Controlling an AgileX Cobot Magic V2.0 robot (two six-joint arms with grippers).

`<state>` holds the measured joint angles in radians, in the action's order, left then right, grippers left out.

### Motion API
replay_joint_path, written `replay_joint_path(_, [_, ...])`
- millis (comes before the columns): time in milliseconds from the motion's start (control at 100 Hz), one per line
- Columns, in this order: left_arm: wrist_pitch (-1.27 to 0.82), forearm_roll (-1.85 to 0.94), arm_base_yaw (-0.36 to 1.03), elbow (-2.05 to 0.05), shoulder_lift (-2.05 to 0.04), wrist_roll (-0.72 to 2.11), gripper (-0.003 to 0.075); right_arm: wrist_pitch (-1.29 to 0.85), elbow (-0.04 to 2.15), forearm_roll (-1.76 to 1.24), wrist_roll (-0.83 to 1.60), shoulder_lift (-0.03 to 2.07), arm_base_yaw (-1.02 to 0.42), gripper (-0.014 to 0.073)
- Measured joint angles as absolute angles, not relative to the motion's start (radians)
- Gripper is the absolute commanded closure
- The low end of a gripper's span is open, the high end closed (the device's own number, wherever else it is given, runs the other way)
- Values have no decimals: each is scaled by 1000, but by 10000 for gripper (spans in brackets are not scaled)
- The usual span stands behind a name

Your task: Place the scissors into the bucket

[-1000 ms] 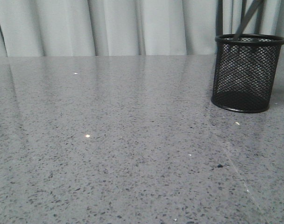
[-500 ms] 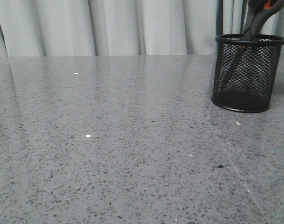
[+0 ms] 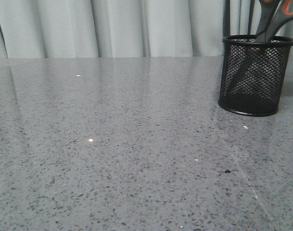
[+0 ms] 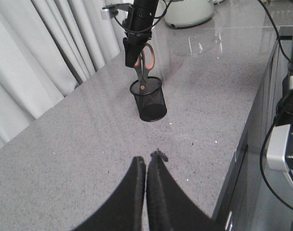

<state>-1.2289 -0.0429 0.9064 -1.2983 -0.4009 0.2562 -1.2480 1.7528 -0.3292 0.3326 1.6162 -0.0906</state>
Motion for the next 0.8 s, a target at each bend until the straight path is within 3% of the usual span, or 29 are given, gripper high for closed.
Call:
replay_joint_path(160, [-1157,-43,906,-1257,-401,256,740,-1252,1903,-329,333,1616,-91,161])
replay_joint_path(230, [-1128,-43,906,-1236,-401,256,740,-1254,1953,-329,333,1614,-91,210])
replay_joint_path(300, [-1098,-43,906,-1215,-401,256,740,-1256,1989,-331,333,1610,-91,335])
replay_joint_path(420, [-1011,-22,906,-1183,-401,239,740,-1260,2004,-358,333,1579,-91,669])
replay_joint_path(640, [-782,272,906,-1087,-372,-34,740,-1265,1975,-386,331,1452,-104,638])
replay_joint_path(800, [-693,439,906,-938,-290,-171,740,-1252,1760,-391,344,1198,-150,638])
